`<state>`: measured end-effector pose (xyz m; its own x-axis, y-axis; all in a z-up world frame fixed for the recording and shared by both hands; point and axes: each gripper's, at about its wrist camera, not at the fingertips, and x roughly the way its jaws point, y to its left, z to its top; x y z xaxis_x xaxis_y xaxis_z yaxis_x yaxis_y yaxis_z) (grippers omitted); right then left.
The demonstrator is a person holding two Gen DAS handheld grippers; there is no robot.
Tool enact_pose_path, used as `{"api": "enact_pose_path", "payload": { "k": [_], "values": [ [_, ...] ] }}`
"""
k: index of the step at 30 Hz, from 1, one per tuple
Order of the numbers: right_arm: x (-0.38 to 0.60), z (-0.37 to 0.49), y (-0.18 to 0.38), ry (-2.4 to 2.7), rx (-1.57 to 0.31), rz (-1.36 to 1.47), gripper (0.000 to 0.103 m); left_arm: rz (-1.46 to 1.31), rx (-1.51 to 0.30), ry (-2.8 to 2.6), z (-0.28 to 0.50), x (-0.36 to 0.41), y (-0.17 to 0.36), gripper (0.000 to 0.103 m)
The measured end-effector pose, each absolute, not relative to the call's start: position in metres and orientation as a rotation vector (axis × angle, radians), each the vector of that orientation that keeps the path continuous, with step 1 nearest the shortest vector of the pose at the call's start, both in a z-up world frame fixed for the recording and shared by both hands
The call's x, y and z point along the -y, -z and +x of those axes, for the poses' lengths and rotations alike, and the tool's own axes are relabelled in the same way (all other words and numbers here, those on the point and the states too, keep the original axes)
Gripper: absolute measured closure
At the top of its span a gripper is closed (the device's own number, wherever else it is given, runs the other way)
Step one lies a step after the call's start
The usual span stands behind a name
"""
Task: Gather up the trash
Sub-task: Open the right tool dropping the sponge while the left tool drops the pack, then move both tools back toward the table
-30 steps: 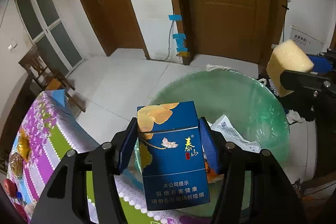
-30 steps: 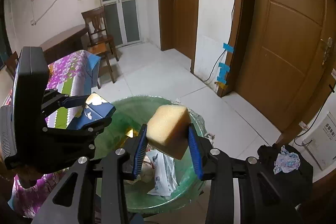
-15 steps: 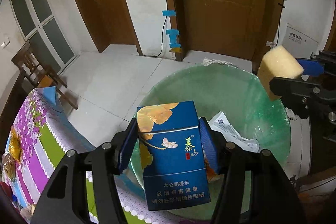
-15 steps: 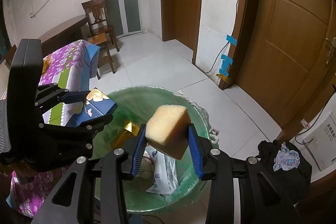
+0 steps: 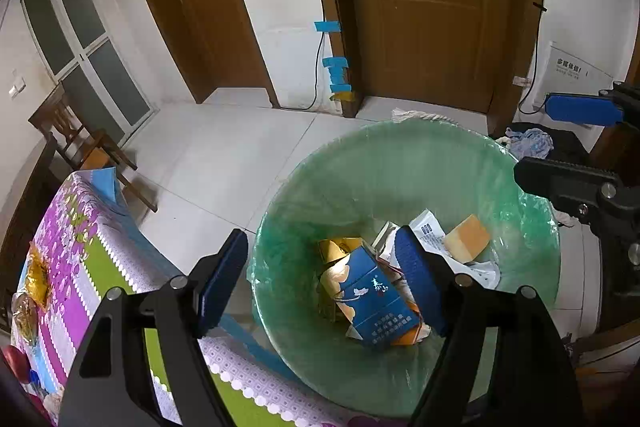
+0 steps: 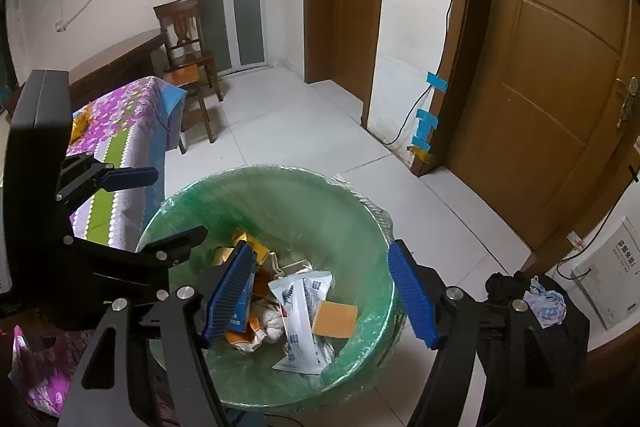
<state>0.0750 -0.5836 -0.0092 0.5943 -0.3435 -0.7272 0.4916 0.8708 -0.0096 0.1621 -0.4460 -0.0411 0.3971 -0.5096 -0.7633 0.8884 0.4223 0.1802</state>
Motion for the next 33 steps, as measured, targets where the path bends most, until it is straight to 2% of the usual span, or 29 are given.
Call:
{"api": "enact_pose_path", "payload": {
  "k": [5,15,33],
  "values": [
    [0.586,0.070,0.009,0.499,-0.780,0.214,0.031,0.645,-0.673,0.943,0.160,0.443,0.041,0.030],
    [0.560,0.057,-0.002,0.539,-0.561,0.234,0.024,0.590,-0.621,0.771,0.167,0.399,0.033,0.030],
    [0.447,0.115,-0.015,0.327,-0.473,0.096,0.020,0.406,-0.715,0.482,0.200,0.220,0.026,0.028]
  ]
}}
